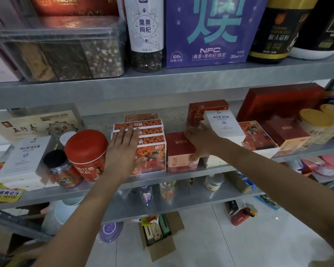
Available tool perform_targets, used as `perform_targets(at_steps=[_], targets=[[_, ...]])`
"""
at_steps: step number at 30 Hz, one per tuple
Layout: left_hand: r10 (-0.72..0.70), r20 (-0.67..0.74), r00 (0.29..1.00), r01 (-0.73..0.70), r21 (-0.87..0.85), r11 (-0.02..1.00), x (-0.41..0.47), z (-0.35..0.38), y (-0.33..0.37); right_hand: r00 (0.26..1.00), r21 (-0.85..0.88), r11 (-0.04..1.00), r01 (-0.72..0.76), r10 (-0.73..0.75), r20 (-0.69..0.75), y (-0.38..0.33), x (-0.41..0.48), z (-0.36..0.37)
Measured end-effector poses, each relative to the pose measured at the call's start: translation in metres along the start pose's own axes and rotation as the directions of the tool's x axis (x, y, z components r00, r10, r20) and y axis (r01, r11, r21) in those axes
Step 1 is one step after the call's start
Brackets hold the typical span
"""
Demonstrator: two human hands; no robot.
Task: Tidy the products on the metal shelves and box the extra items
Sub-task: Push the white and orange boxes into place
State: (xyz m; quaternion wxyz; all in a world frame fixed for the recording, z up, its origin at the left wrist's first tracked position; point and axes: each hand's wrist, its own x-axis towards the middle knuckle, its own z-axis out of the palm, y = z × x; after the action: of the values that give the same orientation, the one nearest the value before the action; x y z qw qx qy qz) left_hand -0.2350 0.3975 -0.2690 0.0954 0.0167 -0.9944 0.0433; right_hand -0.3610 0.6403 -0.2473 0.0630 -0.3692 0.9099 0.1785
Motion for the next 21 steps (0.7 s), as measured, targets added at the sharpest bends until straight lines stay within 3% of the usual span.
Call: perform_targets(at_steps=[4, 6, 7, 9, 10, 12, 14, 16, 18, 21], targets=[[0.003, -0.01, 1.0, -0.003, -0.033, 0.999, -0.003, 0.002, -0.001, 1.0, -0.051, 0.999, 0.003, -0.005, -0.028, -0.003, -0.012, 0.004], [-0.008, 0.023, 1.0, 0.009, -0.012, 1.0, -0.004, -0.002, -0.001, 0.989, 0.093, 0.995, 0.04, -0.027, -0.143, -0.001, -0.025, 0.001], [-0.004, 0.039, 0.999, 0.005, -0.017, 1.0, -0.004, -0.006, -0.001, 0.961, 0.229, 0.97, 0.077, -0.011, -0.278, 0.002, -0.033, 0.0], [-0.02, 0.07, 0.997, 0.025, -0.081, 0.996, -0.004, -0.013, 0.002, 0.805, 0.505, 0.852, 0.14, 0.199, -0.559, 0.014, -0.054, 0.0], [-0.043, 0.058, 0.997, 0.05, -0.11, 0.993, -0.003, -0.018, 0.007, 0.698, 0.628, 0.765, 0.142, 0.372, -0.612, 0.024, -0.063, 0.004], [-0.058, -0.066, 0.996, 0.049, -0.129, 0.99, -0.001, -0.024, 0.029, 0.556, 0.826, 0.56, 0.056, 0.67, -0.492, 0.052, -0.076, 0.016], [0.008, -0.202, 0.979, -0.034, -0.122, 0.992, 0.001, -0.026, 0.067, 0.573, 0.935, 0.337, -0.109, 0.79, -0.218, 0.078, -0.08, 0.029], [0.105, -0.197, 0.975, -0.131, -0.121, 0.984, 0.006, -0.021, 0.112, 0.668, 0.987, 0.063, -0.148, 0.742, 0.053, 0.093, -0.08, 0.041], [0.133, -0.059, 0.989, -0.14, -0.124, 0.982, 0.011, -0.007, 0.149, 0.754, 0.966, -0.19, -0.176, 0.604, 0.257, 0.096, -0.08, 0.047], [0.016, 0.137, 0.99, -0.008, -0.063, 0.998, 0.017, 0.016, 0.168, 0.784, 0.923, -0.297, -0.243, 0.5, 0.367, 0.096, -0.078, 0.054]])
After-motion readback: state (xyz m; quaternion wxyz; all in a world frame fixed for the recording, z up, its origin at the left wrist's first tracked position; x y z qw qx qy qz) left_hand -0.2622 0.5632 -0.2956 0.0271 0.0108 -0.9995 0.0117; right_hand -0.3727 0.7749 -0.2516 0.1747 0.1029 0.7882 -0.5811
